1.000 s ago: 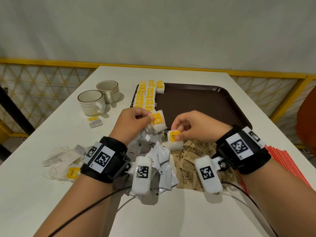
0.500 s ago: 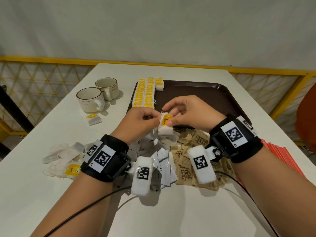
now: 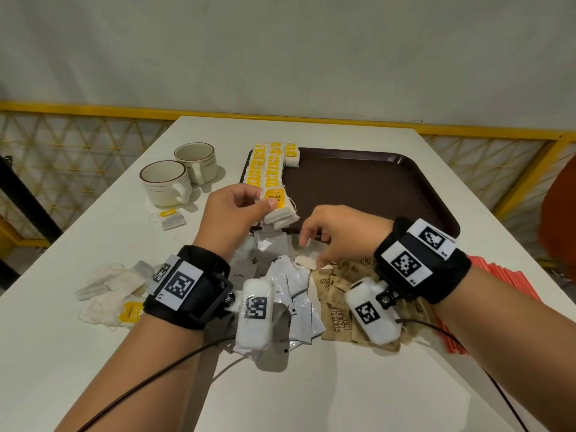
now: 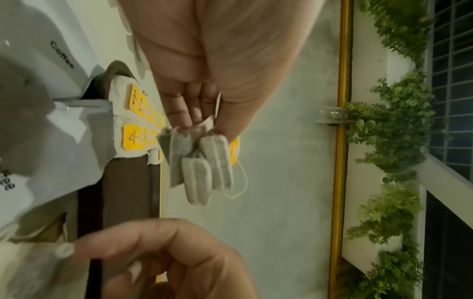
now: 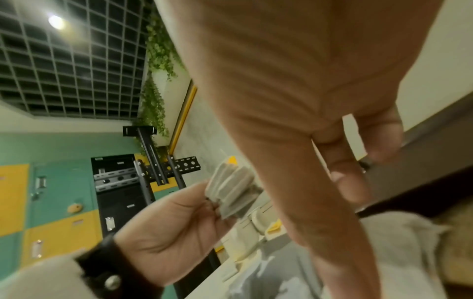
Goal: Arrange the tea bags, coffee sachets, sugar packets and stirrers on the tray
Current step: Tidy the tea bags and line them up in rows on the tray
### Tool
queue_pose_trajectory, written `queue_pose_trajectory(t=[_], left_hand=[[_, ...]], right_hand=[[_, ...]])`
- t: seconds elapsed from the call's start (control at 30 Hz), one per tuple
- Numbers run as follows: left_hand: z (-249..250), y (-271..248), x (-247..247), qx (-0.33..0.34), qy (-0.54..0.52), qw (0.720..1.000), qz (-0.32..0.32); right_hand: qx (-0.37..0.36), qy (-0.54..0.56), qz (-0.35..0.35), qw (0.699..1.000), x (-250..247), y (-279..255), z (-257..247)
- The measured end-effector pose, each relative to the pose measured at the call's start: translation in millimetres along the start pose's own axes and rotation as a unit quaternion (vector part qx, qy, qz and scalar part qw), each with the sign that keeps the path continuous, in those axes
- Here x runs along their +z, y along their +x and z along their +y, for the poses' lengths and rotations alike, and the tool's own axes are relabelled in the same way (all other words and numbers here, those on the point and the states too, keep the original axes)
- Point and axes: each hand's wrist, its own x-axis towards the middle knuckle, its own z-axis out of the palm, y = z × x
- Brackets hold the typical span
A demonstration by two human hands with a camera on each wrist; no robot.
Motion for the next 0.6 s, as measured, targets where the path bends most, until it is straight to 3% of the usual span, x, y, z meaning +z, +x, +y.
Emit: queue_pose_trajectory(t=[0.17, 0.3, 0.6], left_hand=[[-1, 1, 1, -0.004, -0.017, 1.0, 0.009], [-1, 1, 2, -0.005, -0.022, 1.0, 0.007], [-3, 0, 3, -0.009, -0.026, 1.0, -0.013]], right_hand=[[0.018, -0.077, -0.044, 0.996, 5, 3, -11], [0.038, -0.069, -0.062, 0.995, 11, 8, -13], [0.037, -0.011, -0.021, 0.999, 8, 5, -10]])
